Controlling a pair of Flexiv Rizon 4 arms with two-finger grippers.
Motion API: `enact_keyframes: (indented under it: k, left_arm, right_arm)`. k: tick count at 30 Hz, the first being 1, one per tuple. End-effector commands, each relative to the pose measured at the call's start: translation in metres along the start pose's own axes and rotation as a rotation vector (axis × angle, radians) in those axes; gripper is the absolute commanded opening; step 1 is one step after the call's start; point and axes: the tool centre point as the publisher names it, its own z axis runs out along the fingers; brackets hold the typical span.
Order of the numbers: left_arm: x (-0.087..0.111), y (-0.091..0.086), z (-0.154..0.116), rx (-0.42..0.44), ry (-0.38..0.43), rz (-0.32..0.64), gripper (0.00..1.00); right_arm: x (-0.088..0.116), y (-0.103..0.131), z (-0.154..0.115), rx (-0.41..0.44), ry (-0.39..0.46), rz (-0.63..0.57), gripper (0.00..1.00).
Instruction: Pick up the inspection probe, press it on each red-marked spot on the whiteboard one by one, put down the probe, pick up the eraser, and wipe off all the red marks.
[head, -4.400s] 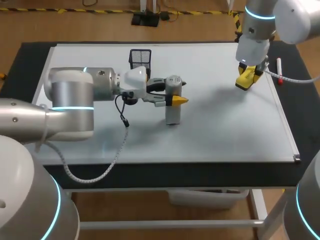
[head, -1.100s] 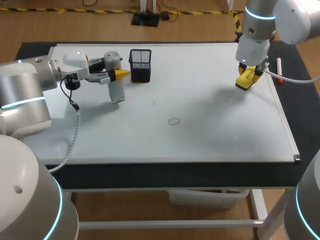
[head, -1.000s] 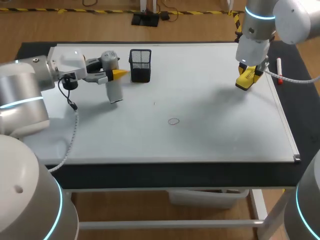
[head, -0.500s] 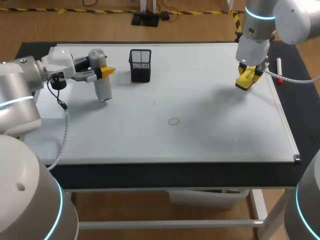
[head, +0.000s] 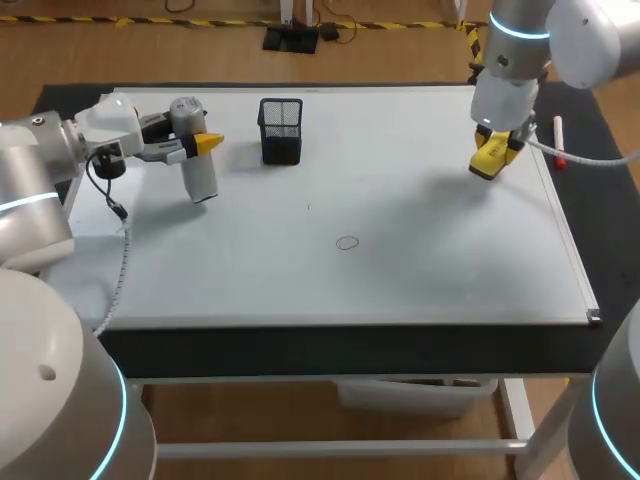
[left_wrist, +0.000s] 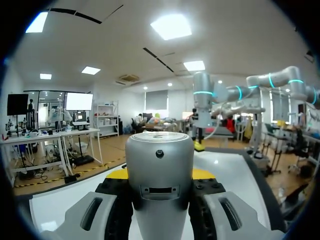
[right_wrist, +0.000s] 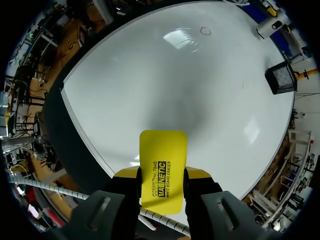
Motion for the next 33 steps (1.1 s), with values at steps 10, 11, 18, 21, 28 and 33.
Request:
enact_keyframes:
  k: [10,11,18,21,28,33]
  left_arm:
    - [0.0,-0.002,-0.001,-0.001,0.001,0.0,0.0]
    - [0.0,-0.002,-0.001,-0.001,0.001,0.0,0.0]
    - [0.0,-0.002,-0.001,-0.001,0.001,0.0,0.0]
    - [0.0,-0.002,-0.001,-0.001,0.001,0.0,0.0]
    - [0.0,-0.002,-0.001,-0.001,0.001,0.0,0.0]
    - [0.0,-0.002,-0.001,-0.001,0.001,0.0,0.0]
  right_arm:
    - [-0.057,0.061,-0.004,0.025,0.023,-0.166,0.0]
    - [-0.061,0.068,-0.003,0.026,0.017,-0.183,0.0]
    - [-0.077,0.124,0.001,0.018,-0.006,-0.278,0.0]
    - [-0.083,0.145,0.002,0.015,-0.011,-0.318,0.0]
    - [-0.095,0.19,0.007,-0.002,-0.006,-0.41,0.0]
    - [-0.104,0.222,0.013,-0.022,0.005,-0.461,0.0]
